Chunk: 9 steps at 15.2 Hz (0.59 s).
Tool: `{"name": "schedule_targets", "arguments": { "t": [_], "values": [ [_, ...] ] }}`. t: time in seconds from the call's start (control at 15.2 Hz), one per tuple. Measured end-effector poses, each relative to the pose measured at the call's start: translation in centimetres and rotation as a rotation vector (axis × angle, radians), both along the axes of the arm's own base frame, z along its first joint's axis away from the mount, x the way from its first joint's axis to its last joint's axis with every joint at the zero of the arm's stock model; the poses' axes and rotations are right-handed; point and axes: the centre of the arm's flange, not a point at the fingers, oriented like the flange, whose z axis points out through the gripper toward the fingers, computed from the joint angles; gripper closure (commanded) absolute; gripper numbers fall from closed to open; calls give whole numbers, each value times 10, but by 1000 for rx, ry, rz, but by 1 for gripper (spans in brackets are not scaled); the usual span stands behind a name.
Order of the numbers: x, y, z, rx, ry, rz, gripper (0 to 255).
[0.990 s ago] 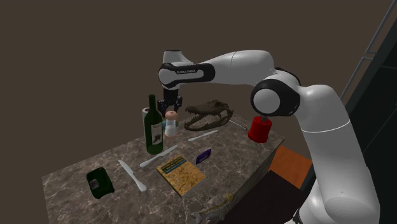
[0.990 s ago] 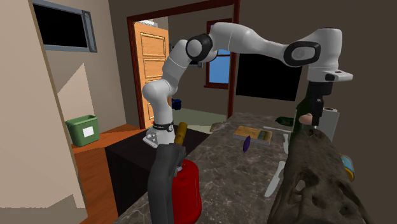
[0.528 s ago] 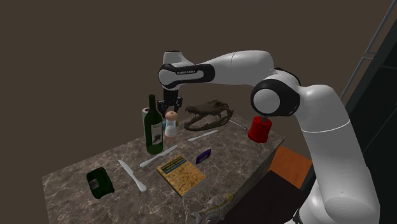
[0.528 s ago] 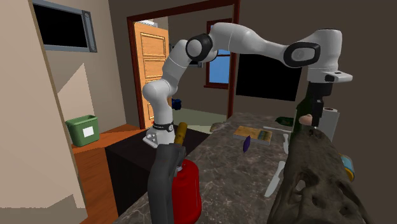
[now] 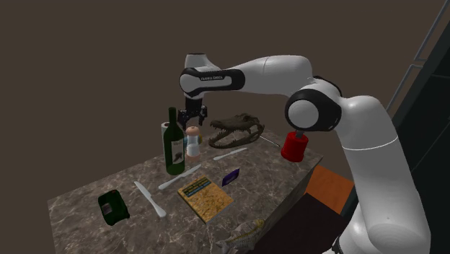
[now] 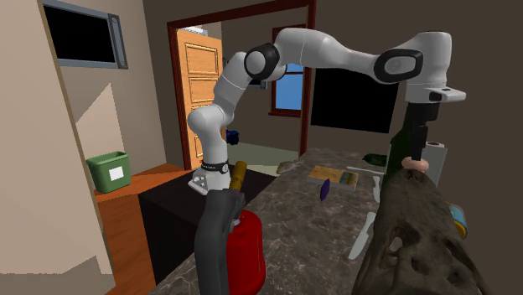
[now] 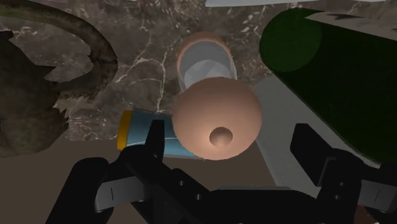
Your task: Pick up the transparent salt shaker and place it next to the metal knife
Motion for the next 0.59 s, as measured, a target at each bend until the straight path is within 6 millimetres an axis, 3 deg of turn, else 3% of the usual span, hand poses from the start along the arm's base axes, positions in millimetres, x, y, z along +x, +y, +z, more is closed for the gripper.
{"name": "schedule_targets", "arguments": {
  "t": [0.2,0.59],
  "values": [
    [-2,-1,27,0,-1,0,0],
    [-2,0,33,0,0,0,0]
  ]
}}
